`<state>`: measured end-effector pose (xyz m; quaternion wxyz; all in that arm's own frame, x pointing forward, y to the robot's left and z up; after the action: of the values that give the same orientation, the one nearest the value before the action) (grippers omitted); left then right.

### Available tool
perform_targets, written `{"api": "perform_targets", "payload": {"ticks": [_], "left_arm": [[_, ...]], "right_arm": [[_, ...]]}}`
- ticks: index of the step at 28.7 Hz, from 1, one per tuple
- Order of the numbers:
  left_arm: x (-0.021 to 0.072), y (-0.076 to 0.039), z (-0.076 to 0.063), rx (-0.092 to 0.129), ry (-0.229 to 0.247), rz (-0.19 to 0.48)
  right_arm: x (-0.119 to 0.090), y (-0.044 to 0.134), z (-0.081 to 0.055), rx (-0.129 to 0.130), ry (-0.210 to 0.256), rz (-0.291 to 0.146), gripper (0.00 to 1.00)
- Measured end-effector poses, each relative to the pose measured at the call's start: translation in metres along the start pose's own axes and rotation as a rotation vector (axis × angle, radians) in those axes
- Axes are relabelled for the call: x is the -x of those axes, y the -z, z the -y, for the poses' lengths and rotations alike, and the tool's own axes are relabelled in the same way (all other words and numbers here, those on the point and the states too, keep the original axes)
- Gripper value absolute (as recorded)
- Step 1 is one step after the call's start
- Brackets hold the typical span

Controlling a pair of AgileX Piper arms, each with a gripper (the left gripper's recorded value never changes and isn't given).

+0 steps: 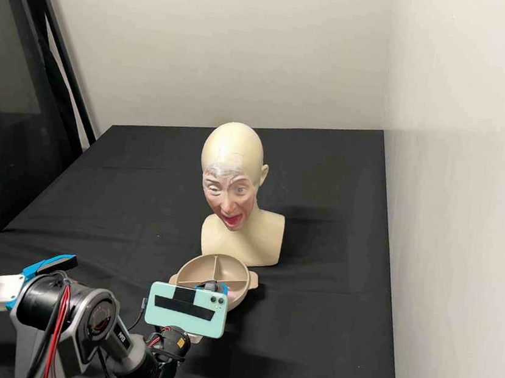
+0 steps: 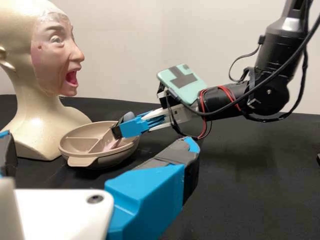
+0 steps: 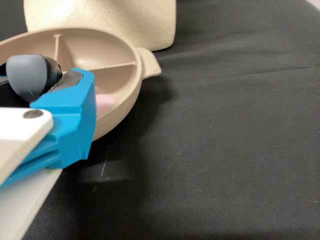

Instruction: Feed the grandma with a spoon

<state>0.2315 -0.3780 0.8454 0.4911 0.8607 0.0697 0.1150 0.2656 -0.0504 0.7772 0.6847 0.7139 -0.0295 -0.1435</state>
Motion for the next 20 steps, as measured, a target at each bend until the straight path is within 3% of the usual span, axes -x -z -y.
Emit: {"api": "perform_targets", "payload": {"ticks": [4,9,20], "left_arm": [[0.0,0.0,0.0,0.0,0.0,0.001],[0.0,0.0,0.0,0.0,0.0,0.001],[-0.0005,0.0,0.002,0.0,0.007,0.001]], "right_arm": [[-0.006,0.003,0.002,0.004,0.004,-0.011,0.0],[-0.012,0.003,0.004,-0.011,-0.011,0.002,0.0],[-0.017,0.006,0.006,-0.019,-0.033,-0.002,0.0]]}}
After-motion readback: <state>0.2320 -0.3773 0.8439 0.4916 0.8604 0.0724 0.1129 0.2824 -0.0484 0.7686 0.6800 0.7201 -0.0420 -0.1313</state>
